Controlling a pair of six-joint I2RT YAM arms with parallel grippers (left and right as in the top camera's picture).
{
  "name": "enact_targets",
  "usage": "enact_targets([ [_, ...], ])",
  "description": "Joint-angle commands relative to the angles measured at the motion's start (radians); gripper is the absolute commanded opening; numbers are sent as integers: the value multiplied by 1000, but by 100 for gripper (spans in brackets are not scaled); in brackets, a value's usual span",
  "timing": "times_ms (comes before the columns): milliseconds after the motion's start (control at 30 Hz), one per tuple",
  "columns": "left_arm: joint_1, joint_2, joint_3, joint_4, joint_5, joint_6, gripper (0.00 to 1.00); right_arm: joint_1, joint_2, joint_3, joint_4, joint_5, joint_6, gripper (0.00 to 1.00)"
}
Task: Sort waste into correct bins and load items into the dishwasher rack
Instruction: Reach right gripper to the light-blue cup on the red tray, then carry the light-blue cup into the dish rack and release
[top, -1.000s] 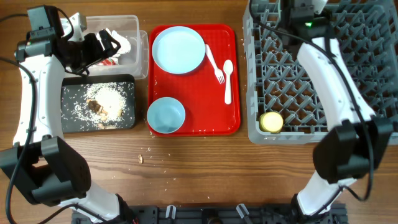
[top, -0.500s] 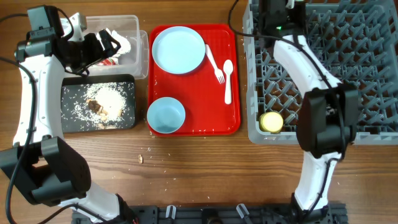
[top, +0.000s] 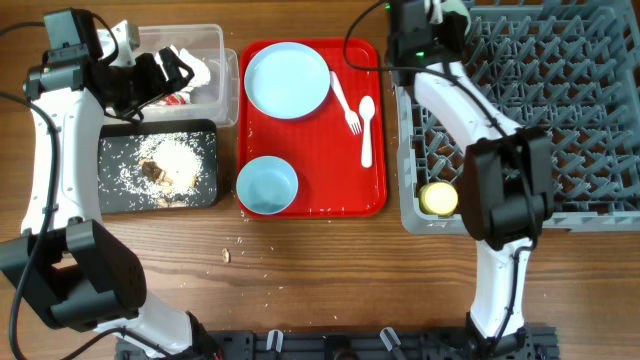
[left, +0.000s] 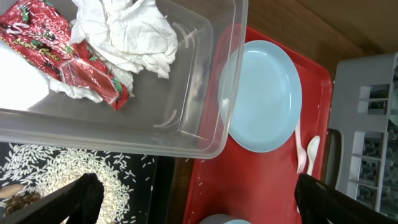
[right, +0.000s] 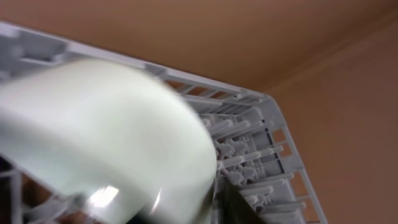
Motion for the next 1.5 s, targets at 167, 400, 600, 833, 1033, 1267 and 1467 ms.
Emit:
enact_targets([
  [167, 5, -10, 14, 0, -2, -5, 100, 63, 21, 3, -47, 57, -10, 90],
  [400, 5, -10, 14, 0, -2, -6, 100, 120, -76, 3, -174, -206, 84, 100],
  [600, 5, -10, 14, 0, -2, -5, 100, 168, -217, 3, -481, -990, 354, 100],
  [833, 5, -10, 14, 0, -2, -5, 100, 198, -185, -108, -566, -1387, 618, 88],
  [1033, 5, -10, 14, 0, -2, -5, 100, 295, -125, -219, -520, -1421, 734, 83],
  [1267, 5, -10, 14, 0, -2, -5, 100, 341, -77, -219, -539, -1373, 792, 45],
  [1467, 5, -10, 14, 0, -2, -5, 100, 341, -71, -219, -554, -1358, 802, 4],
])
